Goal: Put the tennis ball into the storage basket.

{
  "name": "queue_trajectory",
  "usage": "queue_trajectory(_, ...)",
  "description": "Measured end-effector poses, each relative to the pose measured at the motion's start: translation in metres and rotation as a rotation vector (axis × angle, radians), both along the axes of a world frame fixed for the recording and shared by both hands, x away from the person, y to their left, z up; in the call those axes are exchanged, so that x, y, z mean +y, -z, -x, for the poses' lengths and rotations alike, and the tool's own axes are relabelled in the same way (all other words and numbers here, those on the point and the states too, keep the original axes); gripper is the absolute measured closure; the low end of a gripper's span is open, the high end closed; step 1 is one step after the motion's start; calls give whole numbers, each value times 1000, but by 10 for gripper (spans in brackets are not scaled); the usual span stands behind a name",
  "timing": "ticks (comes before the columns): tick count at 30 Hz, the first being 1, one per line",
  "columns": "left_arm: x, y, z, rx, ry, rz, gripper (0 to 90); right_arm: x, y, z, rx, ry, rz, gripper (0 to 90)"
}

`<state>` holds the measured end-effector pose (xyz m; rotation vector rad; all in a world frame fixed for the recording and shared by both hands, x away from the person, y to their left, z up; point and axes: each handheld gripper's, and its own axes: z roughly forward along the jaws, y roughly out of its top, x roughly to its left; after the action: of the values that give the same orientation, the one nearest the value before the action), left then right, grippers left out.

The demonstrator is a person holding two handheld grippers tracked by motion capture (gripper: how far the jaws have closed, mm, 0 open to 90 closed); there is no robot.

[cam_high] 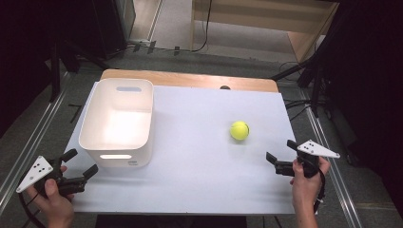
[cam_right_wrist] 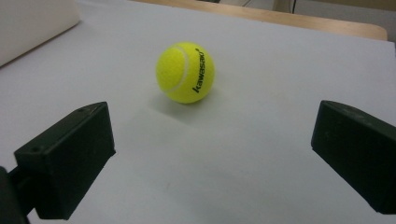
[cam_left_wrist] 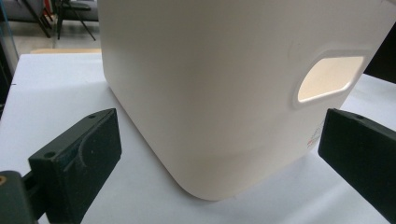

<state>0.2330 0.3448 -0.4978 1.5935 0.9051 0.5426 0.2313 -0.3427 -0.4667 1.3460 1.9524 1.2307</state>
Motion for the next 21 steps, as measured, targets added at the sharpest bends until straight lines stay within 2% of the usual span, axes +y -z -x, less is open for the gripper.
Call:
queue_trajectory(2,0,0,0,0,2,-1,0,5,-5,-7,12,-20,22,0)
queue_trajectory(14,-1,0,0,0,0,0,0,18,-15,-32,44,-71,41,0)
queue_trajectory(21,-1,0,0,-3,2,-6,0,28,-18,-47,78,-96,58,0)
